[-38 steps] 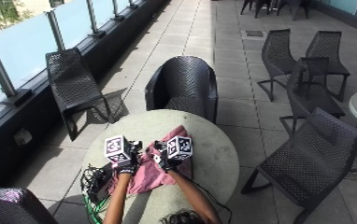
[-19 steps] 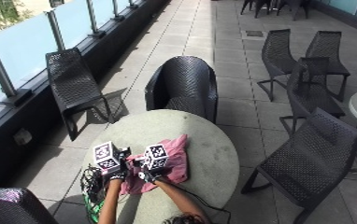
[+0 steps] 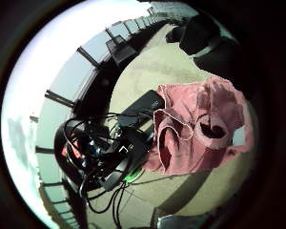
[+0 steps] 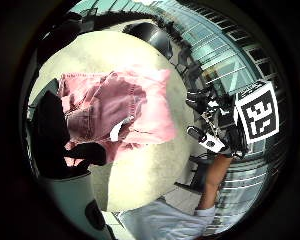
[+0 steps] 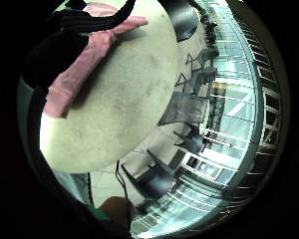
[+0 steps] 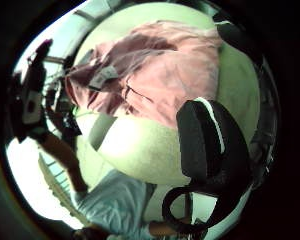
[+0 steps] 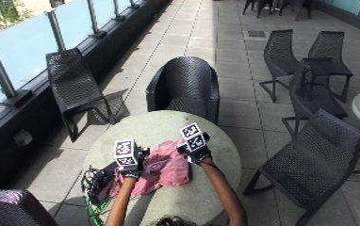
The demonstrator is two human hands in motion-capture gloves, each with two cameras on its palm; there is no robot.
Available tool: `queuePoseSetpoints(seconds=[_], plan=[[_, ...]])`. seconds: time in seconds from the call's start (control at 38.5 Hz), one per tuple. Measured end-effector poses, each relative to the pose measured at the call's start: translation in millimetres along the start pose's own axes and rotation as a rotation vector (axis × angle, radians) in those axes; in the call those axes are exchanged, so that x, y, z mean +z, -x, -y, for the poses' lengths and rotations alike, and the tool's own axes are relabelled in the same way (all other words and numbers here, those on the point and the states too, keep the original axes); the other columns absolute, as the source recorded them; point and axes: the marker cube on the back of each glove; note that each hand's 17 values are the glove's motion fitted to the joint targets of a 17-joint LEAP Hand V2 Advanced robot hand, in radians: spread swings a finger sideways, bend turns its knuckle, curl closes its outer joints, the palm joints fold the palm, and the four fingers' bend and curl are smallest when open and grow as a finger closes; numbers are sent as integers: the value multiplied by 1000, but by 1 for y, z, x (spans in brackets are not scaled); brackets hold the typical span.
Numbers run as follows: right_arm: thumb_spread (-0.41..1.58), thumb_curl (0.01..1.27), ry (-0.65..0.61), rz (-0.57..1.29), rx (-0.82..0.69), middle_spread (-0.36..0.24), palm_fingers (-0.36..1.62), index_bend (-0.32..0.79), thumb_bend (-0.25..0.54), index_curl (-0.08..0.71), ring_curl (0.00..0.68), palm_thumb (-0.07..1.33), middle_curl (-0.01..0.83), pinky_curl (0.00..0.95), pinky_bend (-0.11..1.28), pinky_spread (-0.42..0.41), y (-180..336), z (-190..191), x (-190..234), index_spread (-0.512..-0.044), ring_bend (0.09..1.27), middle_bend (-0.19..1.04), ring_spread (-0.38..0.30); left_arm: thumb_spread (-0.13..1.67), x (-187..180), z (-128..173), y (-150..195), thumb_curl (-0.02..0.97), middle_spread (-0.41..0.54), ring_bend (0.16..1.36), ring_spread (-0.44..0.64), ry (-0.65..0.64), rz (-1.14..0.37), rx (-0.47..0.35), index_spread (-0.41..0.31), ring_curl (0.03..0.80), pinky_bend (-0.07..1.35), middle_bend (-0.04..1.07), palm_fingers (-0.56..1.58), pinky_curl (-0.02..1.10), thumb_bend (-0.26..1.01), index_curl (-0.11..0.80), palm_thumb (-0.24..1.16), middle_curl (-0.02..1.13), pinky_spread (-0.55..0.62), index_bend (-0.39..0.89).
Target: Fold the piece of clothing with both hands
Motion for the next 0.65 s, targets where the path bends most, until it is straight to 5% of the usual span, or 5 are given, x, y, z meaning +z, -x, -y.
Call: queuePoseSetpoints(seconds=[0.18,0.65], plan=[[1276,401,-216,63,305,-115,451,188,33,261,311,658,406,334,530,142,-72,-17,17,-341,348,213,-13,1517,5,-5,-40,442,-75,507,116,19,29,52,-116,324,251,197,569,395,96,341,672,362,288,128],[1362,336,-275,101,297,-72,306,164,-15,309,278,581,390,307,416,236,-80,-32,42,-346,207,188,119,1507,20,-11,-59,441,-75,497,119,76,56,82,-110,324,264,179,547,403,66,325,631,370,296,133]])
